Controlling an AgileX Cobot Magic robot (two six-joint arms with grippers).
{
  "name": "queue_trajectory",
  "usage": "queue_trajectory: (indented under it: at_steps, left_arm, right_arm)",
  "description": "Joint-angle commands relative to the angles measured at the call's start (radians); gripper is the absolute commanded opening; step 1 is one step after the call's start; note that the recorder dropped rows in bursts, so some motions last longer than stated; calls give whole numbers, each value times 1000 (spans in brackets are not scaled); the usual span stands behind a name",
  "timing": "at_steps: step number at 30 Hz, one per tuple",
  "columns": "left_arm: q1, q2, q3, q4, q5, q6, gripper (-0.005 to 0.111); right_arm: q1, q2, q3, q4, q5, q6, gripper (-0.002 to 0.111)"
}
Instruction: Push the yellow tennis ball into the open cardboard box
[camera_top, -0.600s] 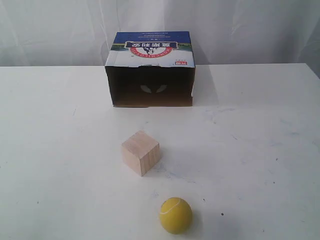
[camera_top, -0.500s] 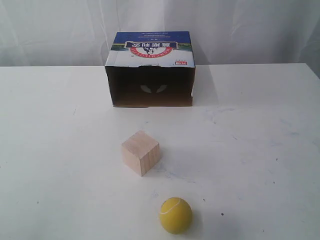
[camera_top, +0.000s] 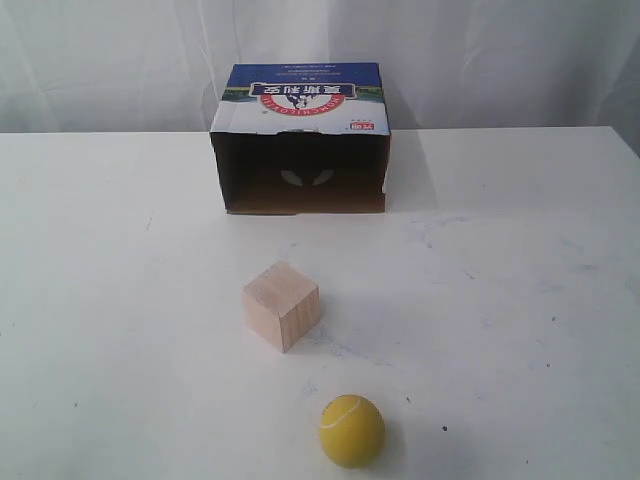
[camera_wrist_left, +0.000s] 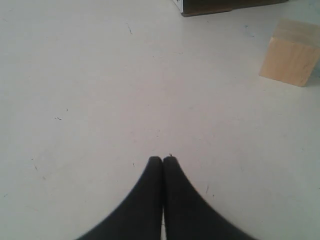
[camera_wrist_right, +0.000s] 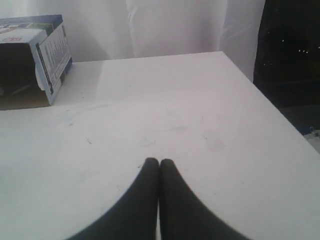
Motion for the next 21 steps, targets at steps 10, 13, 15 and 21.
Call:
queue_trajectory:
  at_steps: [10, 13, 15, 21]
  left_arm:
    - [-8, -5, 3, -16, -3, -6, 0]
    - [-8, -5, 3, -16, -3, -6, 0]
    - [-8, -5, 3, -16, -3, -6, 0]
    - [-8, -5, 3, -16, -3, -6, 0]
  right_arm:
    - [6, -5, -1, 484, -540, 387, 0]
    - [6, -5, -1, 484, -640, 433, 0]
    - [6, -5, -1, 484, -773, 435, 0]
    - [6, 31, -144, 392, -909, 842, 0]
